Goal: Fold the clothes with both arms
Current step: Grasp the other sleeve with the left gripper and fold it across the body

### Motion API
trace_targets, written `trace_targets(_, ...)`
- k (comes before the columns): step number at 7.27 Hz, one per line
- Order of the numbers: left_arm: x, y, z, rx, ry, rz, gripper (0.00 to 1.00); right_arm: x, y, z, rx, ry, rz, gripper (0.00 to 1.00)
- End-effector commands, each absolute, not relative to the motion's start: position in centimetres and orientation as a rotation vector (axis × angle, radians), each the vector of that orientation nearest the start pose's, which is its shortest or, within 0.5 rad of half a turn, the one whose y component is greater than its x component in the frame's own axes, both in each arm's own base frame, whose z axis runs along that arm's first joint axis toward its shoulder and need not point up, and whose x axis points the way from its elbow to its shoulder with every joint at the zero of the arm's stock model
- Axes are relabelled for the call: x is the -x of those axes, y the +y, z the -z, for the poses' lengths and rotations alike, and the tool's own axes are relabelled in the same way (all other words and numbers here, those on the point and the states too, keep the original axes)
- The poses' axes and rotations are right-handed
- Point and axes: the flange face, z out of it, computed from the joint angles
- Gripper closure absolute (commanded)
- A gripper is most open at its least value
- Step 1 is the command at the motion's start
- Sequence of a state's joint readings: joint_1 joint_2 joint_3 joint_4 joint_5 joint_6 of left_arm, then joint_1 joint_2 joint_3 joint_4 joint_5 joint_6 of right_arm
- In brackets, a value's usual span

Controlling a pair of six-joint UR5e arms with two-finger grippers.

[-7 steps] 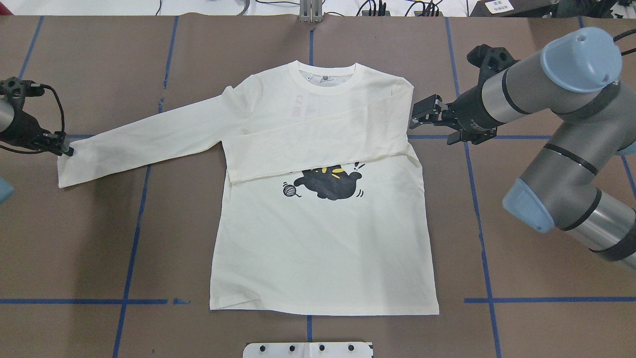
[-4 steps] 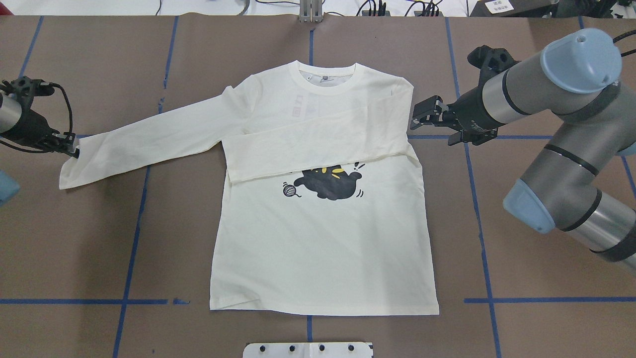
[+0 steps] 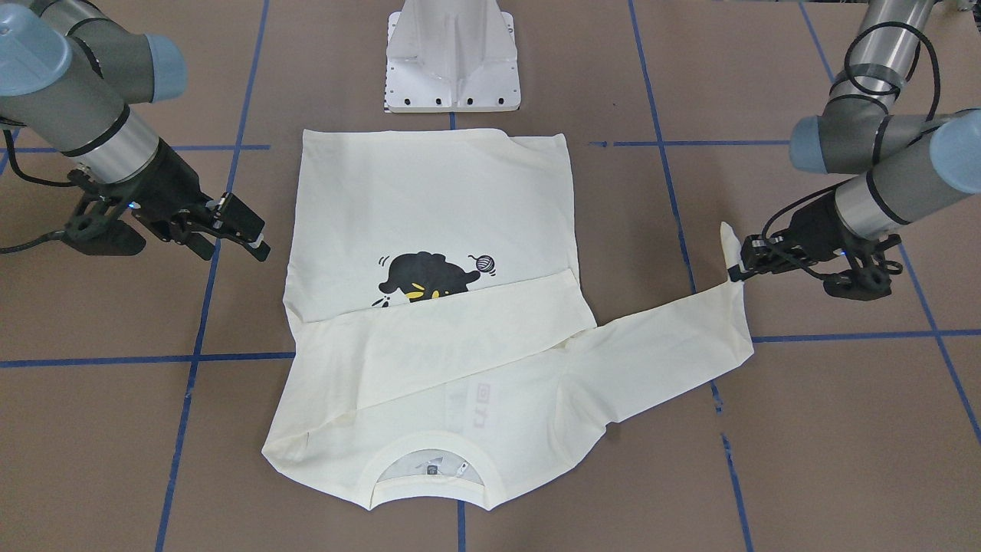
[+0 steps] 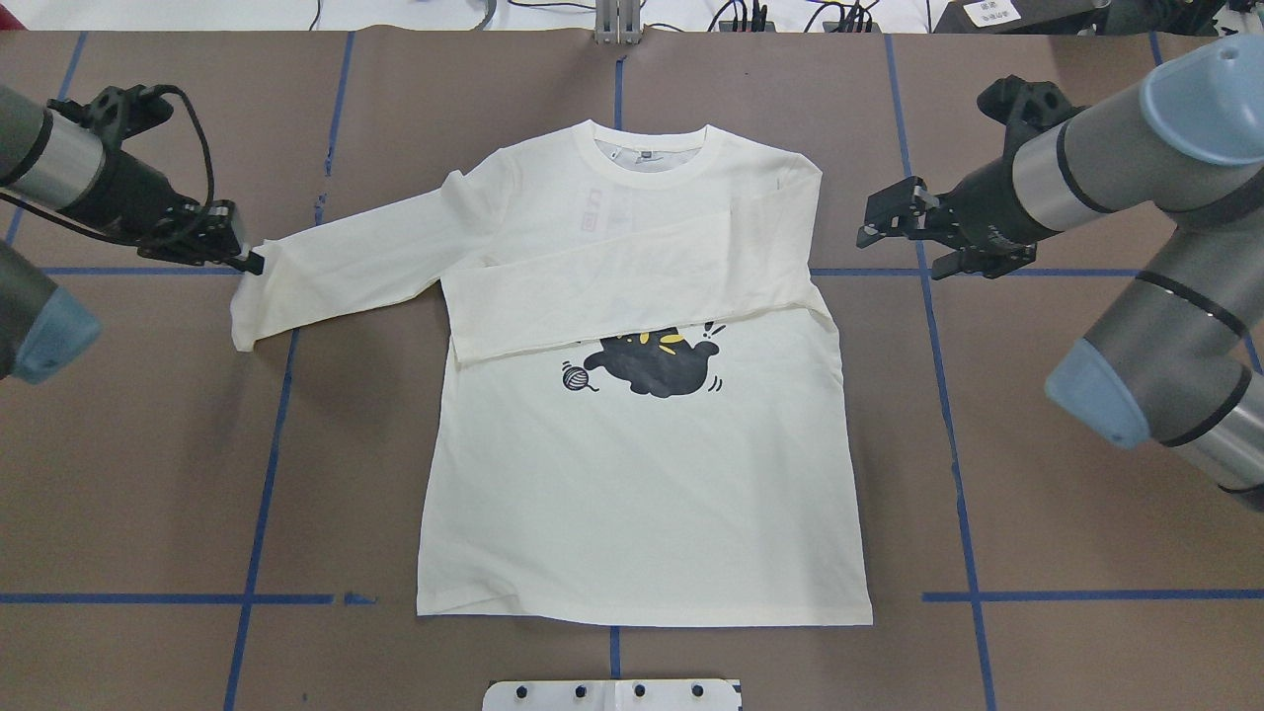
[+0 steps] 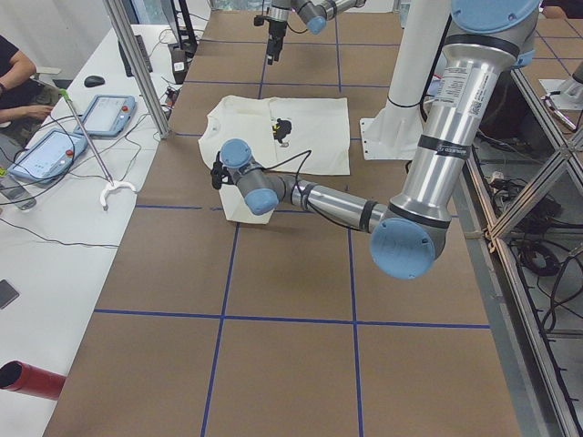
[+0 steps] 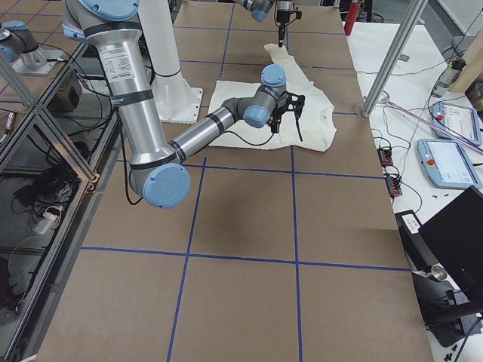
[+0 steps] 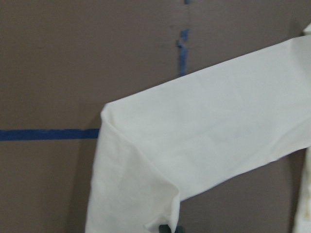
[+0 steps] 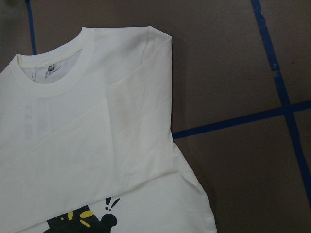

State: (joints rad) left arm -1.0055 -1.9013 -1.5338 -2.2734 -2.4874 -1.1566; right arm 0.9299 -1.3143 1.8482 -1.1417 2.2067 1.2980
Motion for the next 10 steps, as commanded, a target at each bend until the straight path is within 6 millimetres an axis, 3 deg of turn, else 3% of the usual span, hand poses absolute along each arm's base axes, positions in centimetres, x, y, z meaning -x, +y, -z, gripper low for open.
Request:
trace_targets(1, -38.3, -54.2, -25.6, 0.12, 1.338, 0.147, 1.0, 19.9, -50.4, -39.2, -0.065, -1.077, -0.21, 0.0)
trace_targets(2, -43.0, -54.9, -19.7, 0.114, 1.364, 0.214, 1.0, 16.7, -50.2, -41.4, -0.087, -1.065, -0.193, 0.0)
trace_targets(3, -46.8, -57.0, -13.3, 0.11, 1.388, 0.28, 1.0, 14.7, -49.9, -42.4, -0.103, -1.059, -0.188, 0.0)
trace_targets(4, -50.1, -57.5, -9.1, 0.107, 1.399, 0.309, 1.0, 14.5, -49.7, -42.4, -0.104, -1.061, -0.185, 0.0)
trace_targets(5, -55.7, -54.2, -7.2, 0.067, 1.397, 0.319, 1.0, 14.5, -49.5, -42.6, -0.1, -1.06, -0.186, 0.0)
trace_targets(6, -60.3, -51.1, -6.8, 0.023, 1.383, 0.34, 1.0, 14.3, -49.3, -42.7, -0.099, -1.058, -0.188, 0.0)
trace_targets(7, -64.5, -49.5, -5.0, -0.007, 1.369, 0.36, 1.0, 14.3, -49.3, -43.1, -0.093, -1.054, -0.191, 0.0)
trace_targets(8, -67.4, -49.2, -2.9, -0.025, 1.353, 0.39, 1.0, 14.3, -49.2, -43.1, -0.092, -1.055, -0.191, 0.0)
trace_targets(9, -69.1, -48.4, -2.1, -0.03, 1.351, 0.396, 1.0, 14.2, -49.0, -43.2, -0.088, -1.054, -0.195, 0.0)
trace_targets(10, -70.6, -47.9, -3.3, -0.051, 1.355, 0.405, 0.89, 14.3, -49.0, -43.4, -0.083, -1.054, -0.196, 0.0)
